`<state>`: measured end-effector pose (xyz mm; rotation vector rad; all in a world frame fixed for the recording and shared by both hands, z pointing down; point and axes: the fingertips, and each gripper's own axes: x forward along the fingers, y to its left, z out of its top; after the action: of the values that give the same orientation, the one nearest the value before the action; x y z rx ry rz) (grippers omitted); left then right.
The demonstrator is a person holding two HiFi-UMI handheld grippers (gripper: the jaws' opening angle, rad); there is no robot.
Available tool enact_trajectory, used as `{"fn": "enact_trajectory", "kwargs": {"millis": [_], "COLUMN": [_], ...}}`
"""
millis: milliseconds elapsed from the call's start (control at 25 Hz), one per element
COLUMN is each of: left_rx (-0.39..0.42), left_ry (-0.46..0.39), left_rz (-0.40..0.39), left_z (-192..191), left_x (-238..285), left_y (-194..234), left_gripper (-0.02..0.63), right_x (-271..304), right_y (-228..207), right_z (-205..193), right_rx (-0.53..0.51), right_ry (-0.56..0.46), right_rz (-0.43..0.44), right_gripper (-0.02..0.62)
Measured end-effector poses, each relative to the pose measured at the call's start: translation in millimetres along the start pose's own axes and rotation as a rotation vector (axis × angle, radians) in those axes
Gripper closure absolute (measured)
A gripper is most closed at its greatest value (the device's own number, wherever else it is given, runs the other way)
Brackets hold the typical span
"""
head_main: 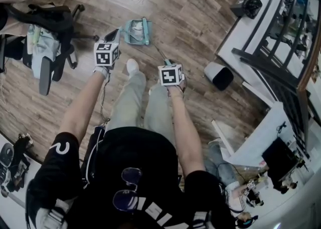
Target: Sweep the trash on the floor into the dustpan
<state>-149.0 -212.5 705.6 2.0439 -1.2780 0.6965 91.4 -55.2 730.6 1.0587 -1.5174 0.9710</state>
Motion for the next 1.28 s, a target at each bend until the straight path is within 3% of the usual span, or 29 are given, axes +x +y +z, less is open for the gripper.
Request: {"fn": "enact_trajectory", "kwargs": {"millis": [360,760,1280], "left_rx": [-0.004,0.012,-0.024], "left_ry": [-0.032,-0.103,-0.297], "left_rz": [-0.009,-0.016,0.004], "left_z": [10.6,24.7,80.8], "left_x": [-10.0,-75.5,-187.5], "left_y": [-8.4,-68.2,-154.4], "left_gripper": [0.607,0.607,0.607], "right_x": [-17.1,-69.1,-196.5], "right_y": [-38.8,-60.6,-91.9], "right_z": [-21.9,-47.1,-31.4], "right_rx": [0.098,0.191,0.196], "right_ry": [-0.016,-0.086,-0.375], "right_rz": [-0.058,-0.038,-0.012], "right_gripper": [0.509,0.509,0.509]}}
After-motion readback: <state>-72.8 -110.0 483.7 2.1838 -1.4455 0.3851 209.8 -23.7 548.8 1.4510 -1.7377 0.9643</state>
